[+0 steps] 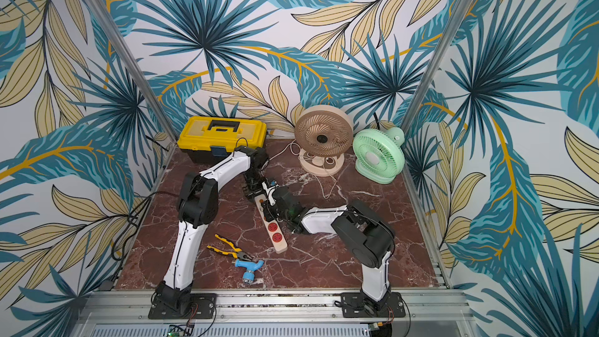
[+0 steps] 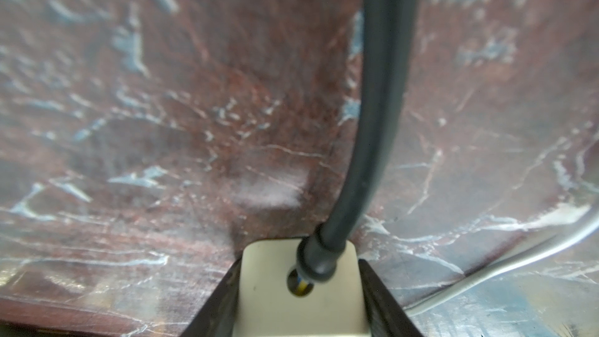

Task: Unplug the desk fan from the power strip
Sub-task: Remove the plug from the socket.

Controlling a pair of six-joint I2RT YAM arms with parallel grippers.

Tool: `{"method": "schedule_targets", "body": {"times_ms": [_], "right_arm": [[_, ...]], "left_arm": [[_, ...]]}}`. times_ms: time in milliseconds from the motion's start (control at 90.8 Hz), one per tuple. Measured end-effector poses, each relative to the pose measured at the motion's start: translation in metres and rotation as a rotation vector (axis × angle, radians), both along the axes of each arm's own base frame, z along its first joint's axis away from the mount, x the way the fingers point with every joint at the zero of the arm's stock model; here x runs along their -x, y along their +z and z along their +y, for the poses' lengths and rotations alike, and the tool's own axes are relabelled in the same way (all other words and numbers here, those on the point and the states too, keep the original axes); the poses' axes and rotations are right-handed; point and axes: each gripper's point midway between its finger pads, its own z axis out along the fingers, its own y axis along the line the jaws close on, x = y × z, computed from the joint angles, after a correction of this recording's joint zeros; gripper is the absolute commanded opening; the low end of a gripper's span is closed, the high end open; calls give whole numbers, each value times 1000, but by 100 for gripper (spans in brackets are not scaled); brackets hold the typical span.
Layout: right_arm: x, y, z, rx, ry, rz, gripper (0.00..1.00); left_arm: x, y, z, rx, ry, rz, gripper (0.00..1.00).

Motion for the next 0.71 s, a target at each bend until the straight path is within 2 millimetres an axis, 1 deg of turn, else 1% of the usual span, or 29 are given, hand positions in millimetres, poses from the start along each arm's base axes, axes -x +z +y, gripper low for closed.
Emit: {"method": "schedule_targets", "body": {"times_ms": [165, 485, 705], "right_arm": [[3, 0, 3, 32, 14, -23, 0], [14, 3, 12, 259, 32, -171, 0], [29, 4, 20, 410, 78, -259, 0]], "left_arm": [[0, 0, 0, 0, 0, 0, 0], [4, 0, 0, 2, -5, 16, 0], [13, -1, 1, 7, -10, 57, 0]]}}
